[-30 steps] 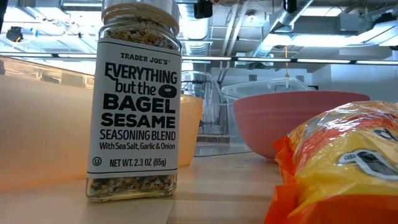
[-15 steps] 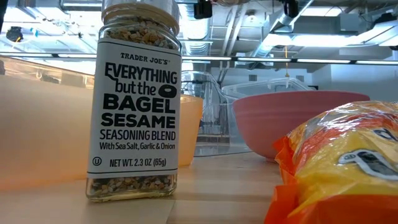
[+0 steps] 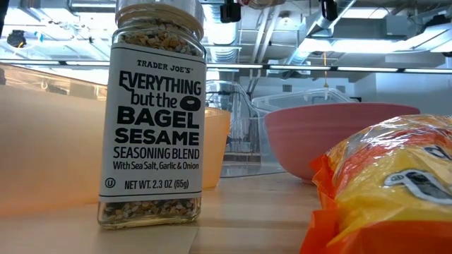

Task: Pick & Place Food Item
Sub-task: Put the red noodle pack into the transparent container

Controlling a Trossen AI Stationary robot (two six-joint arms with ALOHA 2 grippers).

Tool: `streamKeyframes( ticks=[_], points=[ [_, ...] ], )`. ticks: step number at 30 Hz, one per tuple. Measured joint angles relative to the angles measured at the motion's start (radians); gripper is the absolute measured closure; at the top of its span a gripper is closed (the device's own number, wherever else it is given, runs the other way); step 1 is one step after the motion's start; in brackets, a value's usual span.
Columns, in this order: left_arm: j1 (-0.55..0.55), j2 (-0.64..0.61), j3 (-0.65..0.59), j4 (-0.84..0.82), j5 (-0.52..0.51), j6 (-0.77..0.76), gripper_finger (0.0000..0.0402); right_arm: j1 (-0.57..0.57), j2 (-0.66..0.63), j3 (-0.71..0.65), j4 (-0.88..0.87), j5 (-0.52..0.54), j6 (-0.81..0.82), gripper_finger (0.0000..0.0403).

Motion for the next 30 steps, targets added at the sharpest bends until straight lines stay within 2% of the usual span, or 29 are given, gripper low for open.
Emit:
streamKeyframes(
  ticks=[10, 25, 30],
  points=[
    [0.0, 0.0, 0.0, 0.0, 0.002, 0.017, 0.0401, -0.006, 0.004, 0.0, -0.001, 0.003, -0.04, 0.027],
    [0.0, 0.0, 0.0, 0.006, 0.008, 0.054, 0.0401, 0.008, 0.034, 0.001, 0.004, -0.002, -0.01, 0.0226],
    [0.0, 0.0, 0.0, 0.008, 0.016, 0.053, 0.0401, 0.017, 0.044, 0.0, 0.025, -0.003, -0.01, 0.0236]
  ],
)
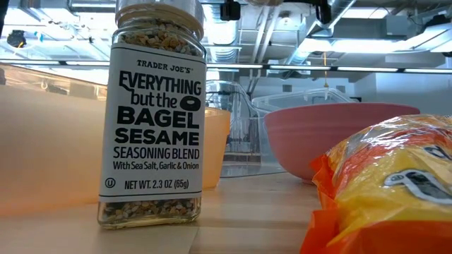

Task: Pick & Place Food Item
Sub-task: Put the red noodle pack into the transparent container

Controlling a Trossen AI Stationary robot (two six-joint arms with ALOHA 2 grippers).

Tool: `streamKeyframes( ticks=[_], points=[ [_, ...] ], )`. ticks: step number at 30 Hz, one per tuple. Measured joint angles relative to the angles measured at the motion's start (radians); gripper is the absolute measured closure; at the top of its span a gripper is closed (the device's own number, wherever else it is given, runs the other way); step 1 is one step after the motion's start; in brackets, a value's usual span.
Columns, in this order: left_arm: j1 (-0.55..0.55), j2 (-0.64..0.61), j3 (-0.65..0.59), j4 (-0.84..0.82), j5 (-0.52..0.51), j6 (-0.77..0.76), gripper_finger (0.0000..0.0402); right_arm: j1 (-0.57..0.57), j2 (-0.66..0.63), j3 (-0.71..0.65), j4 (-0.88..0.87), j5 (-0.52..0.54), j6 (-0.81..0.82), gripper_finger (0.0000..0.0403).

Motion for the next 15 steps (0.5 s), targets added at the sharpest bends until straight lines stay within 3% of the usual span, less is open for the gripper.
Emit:
streamKeyframes(
  ticks=[4, 11, 15],
  points=[
    [0.0, 0.0, 0.0, -0.003, 0.0, 0.0, 0.0401, 0.0, 0.0, 0.0, 0.002, 0.0, -0.001, 0.0276],
    [0.0, 0.0, 0.0, -0.001, -0.003, 0.004, 0.0402, 0.004, -0.003, 0.0, 0.071, 0.0, -0.027, 0.0383],
    [0.002, -0.002, 0.0, -0.022, -0.003, 0.006, 0.0401, 0.006, -0.004, 0.0, 0.095, 0.0, -0.024, 0.0391]
  ],
)
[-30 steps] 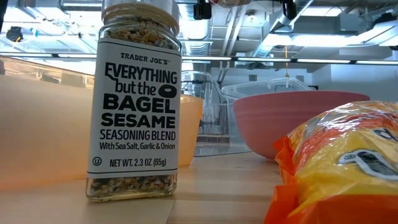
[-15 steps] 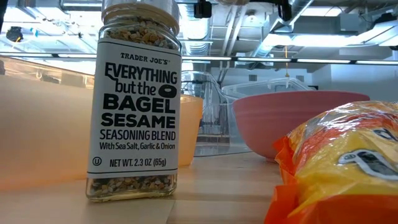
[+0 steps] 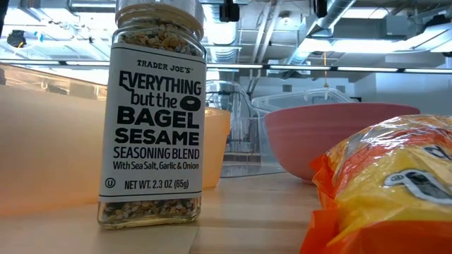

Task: Pick & Place Food Item
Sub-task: Put the red noodle pack into the transparent container

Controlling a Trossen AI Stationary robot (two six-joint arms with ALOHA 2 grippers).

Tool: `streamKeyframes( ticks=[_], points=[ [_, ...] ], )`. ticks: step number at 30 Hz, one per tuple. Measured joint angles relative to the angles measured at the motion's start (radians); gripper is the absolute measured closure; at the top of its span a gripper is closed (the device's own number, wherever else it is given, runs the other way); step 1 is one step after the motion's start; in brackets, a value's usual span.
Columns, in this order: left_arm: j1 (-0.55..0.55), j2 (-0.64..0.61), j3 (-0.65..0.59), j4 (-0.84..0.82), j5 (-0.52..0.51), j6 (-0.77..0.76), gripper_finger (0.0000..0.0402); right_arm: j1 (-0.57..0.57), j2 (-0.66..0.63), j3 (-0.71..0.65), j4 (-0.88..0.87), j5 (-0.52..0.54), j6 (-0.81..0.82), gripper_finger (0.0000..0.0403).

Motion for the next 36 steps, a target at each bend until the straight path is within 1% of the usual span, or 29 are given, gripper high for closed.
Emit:
streamKeyframes(
  ticks=[4, 7, 12, 17, 22, 25, 29, 32, 36],
  points=[
    [0.0, 0.0, 0.0, -0.036, 0.0, 0.0, 0.0392, 0.0, -0.005, 0.0, -0.007, 0.0, -0.002, 0.0397],
    [0.0, 0.0, 0.0, -0.073, 0.002, 0.016, 0.0369, 0.001, -0.022, -0.001, -0.004, -0.001, -0.005, 0.0398],
    [0.0, -0.008, 0.0, -0.115, 0.003, 0.101, 0.0304, -0.016, -0.081, 0.0, -0.026, -0.001, -0.025, 0.04],
    [0.0, -0.045, -0.002, -0.178, 0.002, 0.189, 0.0236, -0.055, -0.139, 0.0, -0.13, 0.0, -0.043, 0.0401],
    [0.0, -0.115, -0.002, -0.266, 0.002, 0.327, 0.019, -0.081, -0.19, 0.0, -0.23, -0.001, -0.074, 0.0402],
    [-0.005, -0.172, -0.002, -0.32, 0.01, 0.44, 0.0177, -0.107, -0.209, 0.0, -0.321, -0.002, -0.101, 0.0402],
    [-0.006, -0.25, -0.002, -0.371, 0.056, 0.571, 0.0176, -0.149, -0.214, 0.0, -0.451, -0.008, -0.163, 0.0402],
    [-0.006, -0.297, -0.002, -0.382, 0.084, 0.628, 0.0185, -0.18, -0.198, 0.0, -0.51, -0.045, -0.21, 0.0403],
    [-0.006, -0.343, -0.002, -0.41, 0.086, 0.676, 0.0197, -0.21, -0.141, 0.0, -0.546, -0.088, -0.271, 0.0403]
  ],
)
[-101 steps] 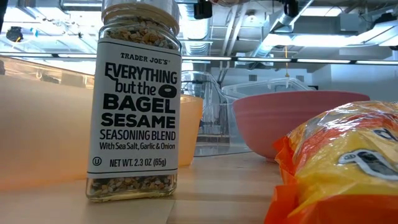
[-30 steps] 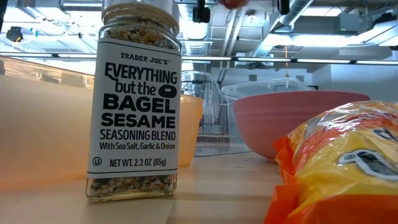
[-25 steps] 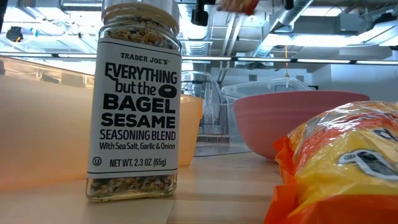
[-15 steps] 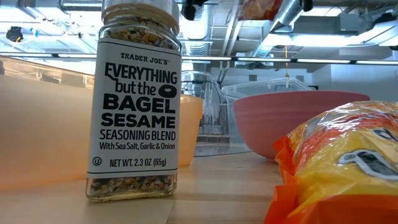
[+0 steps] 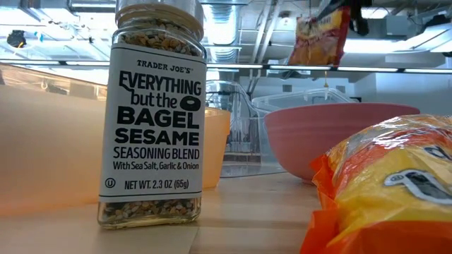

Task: Pick & Place Food Item
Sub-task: Put the red noodle pack into the transparent container

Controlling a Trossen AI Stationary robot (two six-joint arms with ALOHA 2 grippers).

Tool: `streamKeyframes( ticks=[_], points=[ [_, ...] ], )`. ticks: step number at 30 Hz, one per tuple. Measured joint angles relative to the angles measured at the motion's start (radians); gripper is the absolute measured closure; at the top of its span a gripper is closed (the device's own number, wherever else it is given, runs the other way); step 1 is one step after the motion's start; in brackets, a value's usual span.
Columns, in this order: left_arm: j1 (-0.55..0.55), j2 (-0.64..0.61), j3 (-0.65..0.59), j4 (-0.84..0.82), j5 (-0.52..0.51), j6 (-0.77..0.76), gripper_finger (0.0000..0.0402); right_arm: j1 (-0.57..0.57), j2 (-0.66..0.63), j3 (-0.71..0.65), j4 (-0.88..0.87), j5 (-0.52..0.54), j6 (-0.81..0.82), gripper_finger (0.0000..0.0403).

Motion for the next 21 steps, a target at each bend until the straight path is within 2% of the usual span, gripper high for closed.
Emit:
streamKeyframes(
  ticks=[9, 21],
  points=[
    [-0.016, -0.014, 0.0, -0.029, -0.005, 0.001, 0.022, -0.101, 0.167, 0.0, -0.117, -0.013, -0.184, 0.0403],
    [-0.058, -0.01, 0.0, -0.029, -0.004, 0.004, 0.0233, -0.254, 0.338, 0.0, -0.134, -0.016, -0.315, 0.0403]
  ],
)
